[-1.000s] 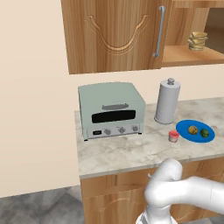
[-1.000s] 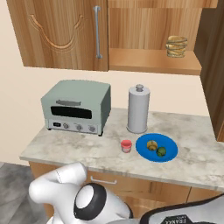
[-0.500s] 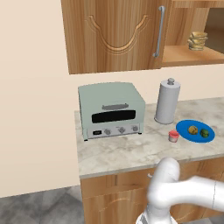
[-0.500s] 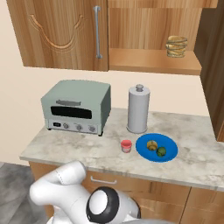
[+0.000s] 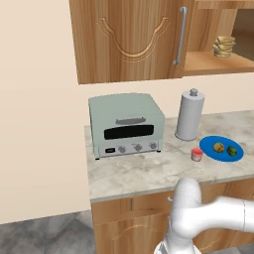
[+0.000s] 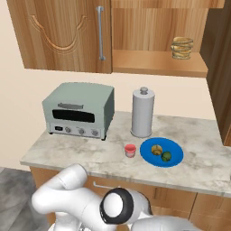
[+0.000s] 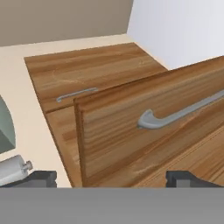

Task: Pick the avocado and bread from the counter and place them on the plate. Then pick the jam from the cabinet and place it next to the plate. Lastly close the cabinet door.

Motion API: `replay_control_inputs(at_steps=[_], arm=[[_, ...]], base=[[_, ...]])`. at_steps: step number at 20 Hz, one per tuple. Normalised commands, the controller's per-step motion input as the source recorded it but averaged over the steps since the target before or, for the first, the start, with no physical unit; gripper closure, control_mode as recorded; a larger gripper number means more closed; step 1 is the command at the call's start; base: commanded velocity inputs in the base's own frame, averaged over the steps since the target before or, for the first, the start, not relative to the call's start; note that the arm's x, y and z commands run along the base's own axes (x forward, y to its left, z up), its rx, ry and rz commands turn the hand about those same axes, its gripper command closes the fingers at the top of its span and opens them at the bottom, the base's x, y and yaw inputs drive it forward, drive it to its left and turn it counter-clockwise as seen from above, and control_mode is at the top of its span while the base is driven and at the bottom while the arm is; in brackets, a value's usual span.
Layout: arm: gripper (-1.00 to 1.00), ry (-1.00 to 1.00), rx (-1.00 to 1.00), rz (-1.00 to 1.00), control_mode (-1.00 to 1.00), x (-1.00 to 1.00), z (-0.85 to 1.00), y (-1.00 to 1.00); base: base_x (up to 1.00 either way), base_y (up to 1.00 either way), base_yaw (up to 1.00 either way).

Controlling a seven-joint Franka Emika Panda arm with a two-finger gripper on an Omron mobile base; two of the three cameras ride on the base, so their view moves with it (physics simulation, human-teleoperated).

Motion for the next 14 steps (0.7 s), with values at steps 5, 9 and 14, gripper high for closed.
replay_control_inputs(at_steps=[5,9,14], arm=[[-1.0,-0.07,-0.17,0.16,-1.0,0.02,0.15,-0.32],[-1.0,-0.02,-0.18,0.17,-1.0,0.05,0.13,-0.31],[-1.0,-0.03,-0.19,0.25,-1.0,0.0,0.07,-0.45]], base=[[0.0,0.0,0.0],[0.0,0.0,0.0],[0.0,0.0,0.0]])
